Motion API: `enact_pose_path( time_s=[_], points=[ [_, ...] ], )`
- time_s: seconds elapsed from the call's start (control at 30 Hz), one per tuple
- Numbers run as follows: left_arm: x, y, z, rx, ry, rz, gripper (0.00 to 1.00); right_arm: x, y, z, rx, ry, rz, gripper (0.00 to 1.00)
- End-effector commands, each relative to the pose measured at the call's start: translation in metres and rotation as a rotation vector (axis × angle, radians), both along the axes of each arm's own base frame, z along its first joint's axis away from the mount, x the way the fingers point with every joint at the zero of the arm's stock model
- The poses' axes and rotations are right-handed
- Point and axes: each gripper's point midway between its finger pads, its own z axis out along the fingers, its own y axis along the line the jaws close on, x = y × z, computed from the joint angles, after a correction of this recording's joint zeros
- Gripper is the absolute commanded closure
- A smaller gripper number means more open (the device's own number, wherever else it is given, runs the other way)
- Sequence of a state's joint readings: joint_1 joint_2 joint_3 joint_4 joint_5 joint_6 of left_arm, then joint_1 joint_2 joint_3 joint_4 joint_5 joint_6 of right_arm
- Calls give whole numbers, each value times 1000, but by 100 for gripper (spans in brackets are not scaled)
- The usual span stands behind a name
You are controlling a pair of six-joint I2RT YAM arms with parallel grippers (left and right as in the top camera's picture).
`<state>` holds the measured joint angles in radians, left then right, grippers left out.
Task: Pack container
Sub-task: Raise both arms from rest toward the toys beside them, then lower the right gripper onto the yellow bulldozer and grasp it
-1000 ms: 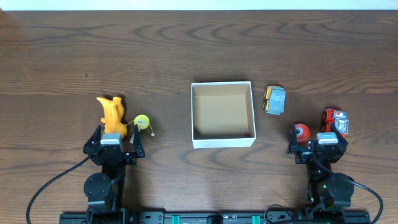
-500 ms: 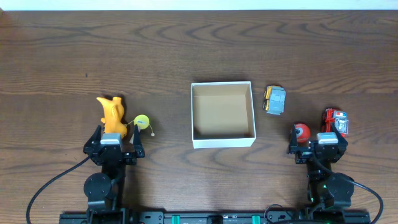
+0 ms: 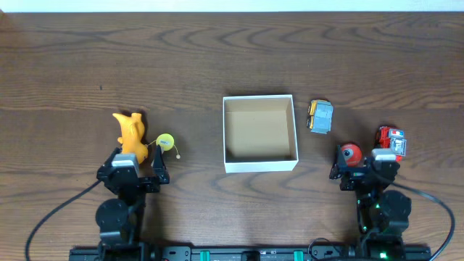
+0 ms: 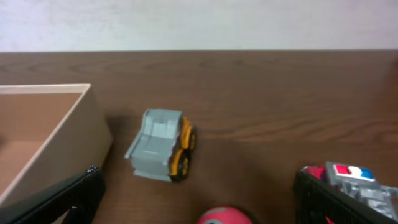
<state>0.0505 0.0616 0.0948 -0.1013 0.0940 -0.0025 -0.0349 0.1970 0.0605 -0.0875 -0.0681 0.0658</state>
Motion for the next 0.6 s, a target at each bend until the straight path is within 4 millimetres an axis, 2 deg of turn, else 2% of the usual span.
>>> enact_pose_path(
  time_s=[0.0,0.2,0.47,0.57],
  points=[
    [-3,1,55,-31,-41,7,2,6,9,44,54,-20,44,1],
    [0,1,78,-43,207,12,2,21,14,76,79,215,69,1],
    [-1,1,84,-63,645,19,2,40,13,96,78,683,74,1],
    [2,1,83,-67,740,20,2,57,20,104,121,767,110,1]
  ],
)
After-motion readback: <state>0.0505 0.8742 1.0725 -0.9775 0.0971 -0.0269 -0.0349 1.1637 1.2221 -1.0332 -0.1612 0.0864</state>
